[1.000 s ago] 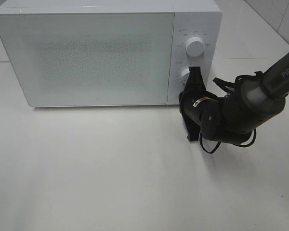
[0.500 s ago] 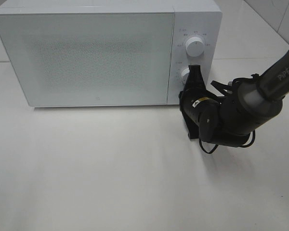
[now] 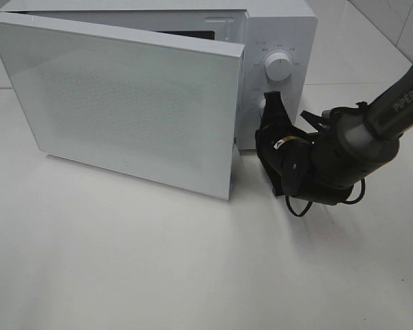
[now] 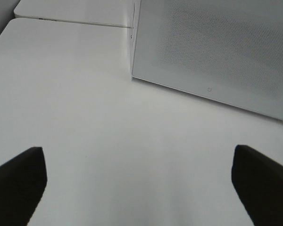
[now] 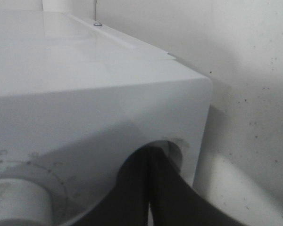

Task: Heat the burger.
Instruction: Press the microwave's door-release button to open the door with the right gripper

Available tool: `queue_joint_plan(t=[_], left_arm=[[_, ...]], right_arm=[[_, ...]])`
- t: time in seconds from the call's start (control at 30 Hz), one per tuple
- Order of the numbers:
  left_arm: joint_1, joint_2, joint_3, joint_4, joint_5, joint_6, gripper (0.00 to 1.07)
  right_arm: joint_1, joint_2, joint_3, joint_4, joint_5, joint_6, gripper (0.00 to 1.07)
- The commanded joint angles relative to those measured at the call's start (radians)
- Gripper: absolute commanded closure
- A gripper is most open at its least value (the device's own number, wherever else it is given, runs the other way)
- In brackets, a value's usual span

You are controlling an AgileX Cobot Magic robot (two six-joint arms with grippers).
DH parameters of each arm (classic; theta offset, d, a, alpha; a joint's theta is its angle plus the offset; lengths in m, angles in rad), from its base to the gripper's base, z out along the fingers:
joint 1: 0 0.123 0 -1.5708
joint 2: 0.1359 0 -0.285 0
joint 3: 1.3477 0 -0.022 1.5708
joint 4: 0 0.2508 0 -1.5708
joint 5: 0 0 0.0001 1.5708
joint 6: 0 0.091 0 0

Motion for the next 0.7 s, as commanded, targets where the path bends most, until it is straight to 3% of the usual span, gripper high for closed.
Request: queue_joint_plan(t=[0.03, 0.7], left_arm=[[0.002, -0.018, 0.004, -0.002, -0.011, 0.003, 0.07], [0.002, -0.018, 0.004, -0.002, -0.011, 0.003, 0.07]], right_arm=[[-0.069, -0.022, -0.110, -0.054, -0.318, -0.034, 1.07], [-0.066, -0.043, -0.093, -0.050, -0.153, 0.039, 1.07]])
